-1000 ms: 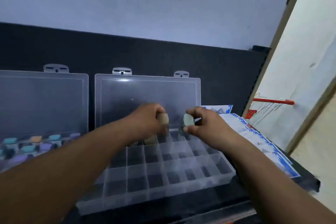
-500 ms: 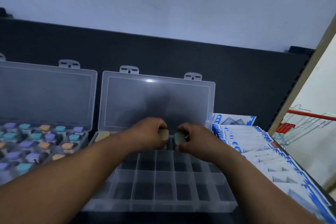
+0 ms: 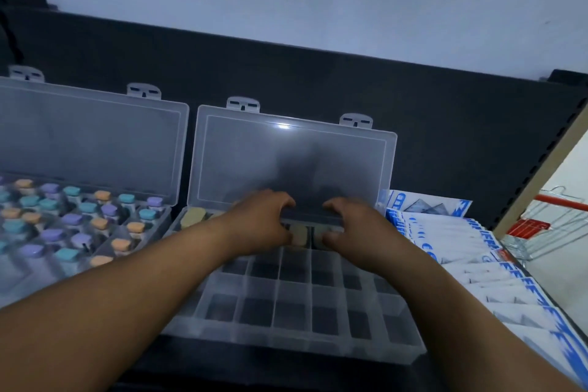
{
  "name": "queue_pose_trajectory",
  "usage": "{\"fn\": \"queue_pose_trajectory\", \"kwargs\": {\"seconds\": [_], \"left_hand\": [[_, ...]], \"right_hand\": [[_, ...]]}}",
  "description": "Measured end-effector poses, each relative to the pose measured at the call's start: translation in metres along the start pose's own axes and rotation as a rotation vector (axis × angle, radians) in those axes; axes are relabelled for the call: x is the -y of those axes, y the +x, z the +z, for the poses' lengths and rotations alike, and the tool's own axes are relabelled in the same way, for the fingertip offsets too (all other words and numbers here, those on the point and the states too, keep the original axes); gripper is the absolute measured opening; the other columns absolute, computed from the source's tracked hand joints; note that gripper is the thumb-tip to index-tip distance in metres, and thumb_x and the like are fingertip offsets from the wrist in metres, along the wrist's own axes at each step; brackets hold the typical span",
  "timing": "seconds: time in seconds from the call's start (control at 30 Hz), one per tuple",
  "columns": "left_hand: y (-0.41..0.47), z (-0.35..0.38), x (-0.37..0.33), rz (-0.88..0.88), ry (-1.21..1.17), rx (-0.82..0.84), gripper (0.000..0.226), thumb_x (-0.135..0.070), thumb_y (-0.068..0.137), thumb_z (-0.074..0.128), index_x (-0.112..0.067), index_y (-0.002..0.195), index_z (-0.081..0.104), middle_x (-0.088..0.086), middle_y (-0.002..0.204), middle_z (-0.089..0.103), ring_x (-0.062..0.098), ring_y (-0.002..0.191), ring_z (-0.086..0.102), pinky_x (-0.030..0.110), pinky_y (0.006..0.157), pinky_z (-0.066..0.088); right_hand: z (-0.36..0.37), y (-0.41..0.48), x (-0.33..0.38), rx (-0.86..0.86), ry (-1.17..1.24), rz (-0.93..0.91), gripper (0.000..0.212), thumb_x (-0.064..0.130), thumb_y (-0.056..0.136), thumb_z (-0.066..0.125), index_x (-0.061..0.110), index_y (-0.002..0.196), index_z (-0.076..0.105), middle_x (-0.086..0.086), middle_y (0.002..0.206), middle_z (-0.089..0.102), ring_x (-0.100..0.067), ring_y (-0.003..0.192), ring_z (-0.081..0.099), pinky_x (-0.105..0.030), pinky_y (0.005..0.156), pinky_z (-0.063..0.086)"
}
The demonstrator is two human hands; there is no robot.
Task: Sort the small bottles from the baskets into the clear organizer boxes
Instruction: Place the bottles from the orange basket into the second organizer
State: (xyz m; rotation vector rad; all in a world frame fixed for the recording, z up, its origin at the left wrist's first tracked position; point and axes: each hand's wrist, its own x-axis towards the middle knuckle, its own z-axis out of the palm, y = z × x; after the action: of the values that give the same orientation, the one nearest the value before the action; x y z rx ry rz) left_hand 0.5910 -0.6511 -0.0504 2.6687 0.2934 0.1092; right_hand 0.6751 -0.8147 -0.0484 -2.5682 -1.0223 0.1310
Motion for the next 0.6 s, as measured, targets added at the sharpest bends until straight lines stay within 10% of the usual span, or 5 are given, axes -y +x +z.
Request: {"fn": "queue_pose_trajectory", "kwargs": {"seconds": [0.3,0.6], "left_hand": [[-0.067,-0.047,0.033,0.101,0.488,-0.266,0.057,-0.042,0.089,0.052,-0.029,0.142,0.034,-0.002,0.146,0.036,0.019,0.135,0.031,0.036,0.11,0.02],[-0.21,-0.121,0.143,-0.157,0.602,-0.351,0.072,-0.057,0.09,0.045,-0.025,0.149,0.019,0.003,0.157,0.019,0.021,0.143,0.019,0.037,0.113,0.015]], "right_hand": [[0.009,-0.013,0.077,-0.032,-0.275,-0.15,0.074,0.047,0.09,0.057,0.027,0.152,0.022,-0.001,0.16,0.014,-0.024,0.146,0.015,-0.043,0.118,0.02],[0.051,-0.029,0.245,-0.019,-0.263,-0.336,0.081,0.056,0.089,0.053,0.026,0.153,0.015,-0.003,0.162,0.011,-0.024,0.147,0.013,-0.043,0.119,0.017]]}}
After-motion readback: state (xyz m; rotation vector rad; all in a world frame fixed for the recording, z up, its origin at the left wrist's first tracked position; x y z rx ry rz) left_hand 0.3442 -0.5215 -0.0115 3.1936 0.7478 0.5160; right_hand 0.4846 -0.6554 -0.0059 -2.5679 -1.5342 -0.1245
